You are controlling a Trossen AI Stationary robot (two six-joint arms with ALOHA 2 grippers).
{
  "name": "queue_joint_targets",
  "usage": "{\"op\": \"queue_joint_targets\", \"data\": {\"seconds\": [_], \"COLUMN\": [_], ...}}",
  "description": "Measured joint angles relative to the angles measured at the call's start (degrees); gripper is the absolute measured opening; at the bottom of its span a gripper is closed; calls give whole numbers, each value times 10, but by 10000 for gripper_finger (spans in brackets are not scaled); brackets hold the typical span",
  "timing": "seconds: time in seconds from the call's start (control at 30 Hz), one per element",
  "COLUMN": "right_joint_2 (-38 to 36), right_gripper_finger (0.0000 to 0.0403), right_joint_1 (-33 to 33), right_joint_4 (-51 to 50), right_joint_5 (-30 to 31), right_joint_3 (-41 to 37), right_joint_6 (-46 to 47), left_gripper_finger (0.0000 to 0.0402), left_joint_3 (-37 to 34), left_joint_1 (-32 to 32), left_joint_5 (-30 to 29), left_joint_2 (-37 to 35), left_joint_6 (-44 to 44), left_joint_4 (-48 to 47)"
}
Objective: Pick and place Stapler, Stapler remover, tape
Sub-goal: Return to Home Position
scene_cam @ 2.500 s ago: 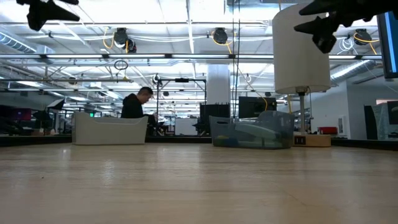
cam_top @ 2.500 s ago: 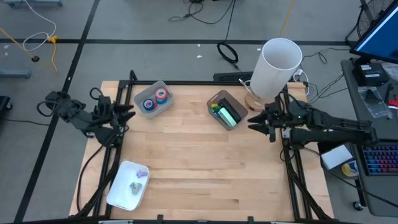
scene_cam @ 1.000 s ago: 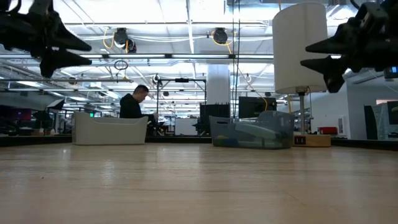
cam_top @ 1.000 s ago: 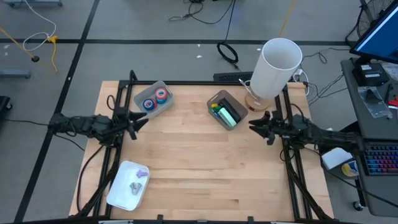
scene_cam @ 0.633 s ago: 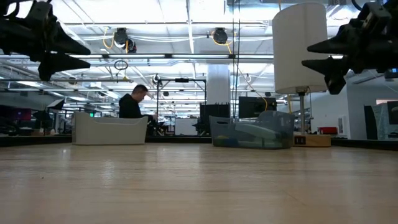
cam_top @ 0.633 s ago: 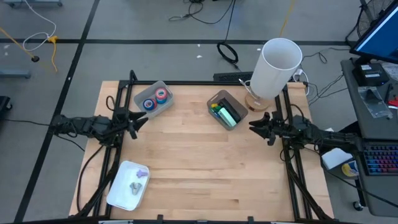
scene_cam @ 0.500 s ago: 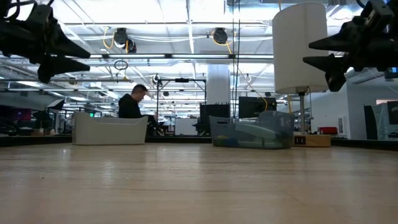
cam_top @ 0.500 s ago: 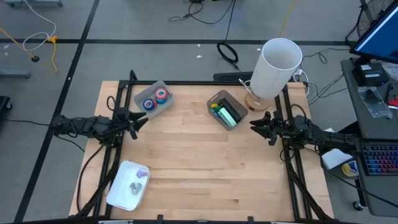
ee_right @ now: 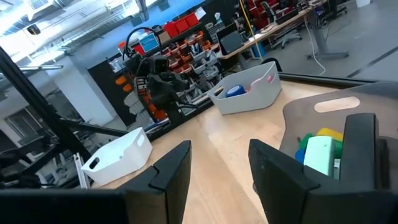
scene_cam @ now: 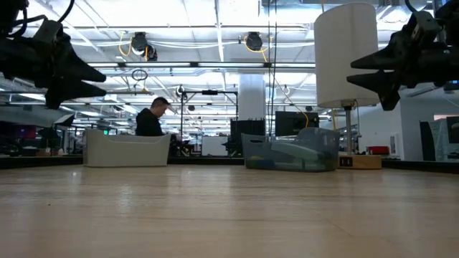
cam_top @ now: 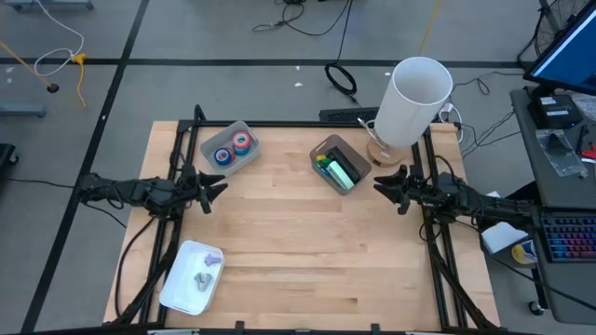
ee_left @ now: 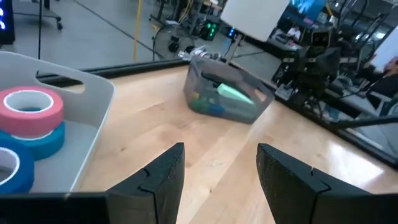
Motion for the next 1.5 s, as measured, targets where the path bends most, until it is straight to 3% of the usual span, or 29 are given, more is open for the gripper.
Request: {"op": "queue_joint_targets", "data": {"seconds": [0.5,1.5], "right_joint_2": [0,0], "right_gripper_finger": [155,155], "right_joint_1": [0,0], "right_joint_4": [-18,-14], "right_joint_5": [-2,-3], "right_joint_3": [0,-1], "right_joint_6": [-103,-90], "left_gripper_finger": [200,200], "left_joint_3": [-1,-1], "left_joint_1": [0,0], "left_joint_5": [-1,-1], "left_joint_2": [0,0], "left_joint_6": [-3,-1], "left_joint_4": [-11,-11]}}
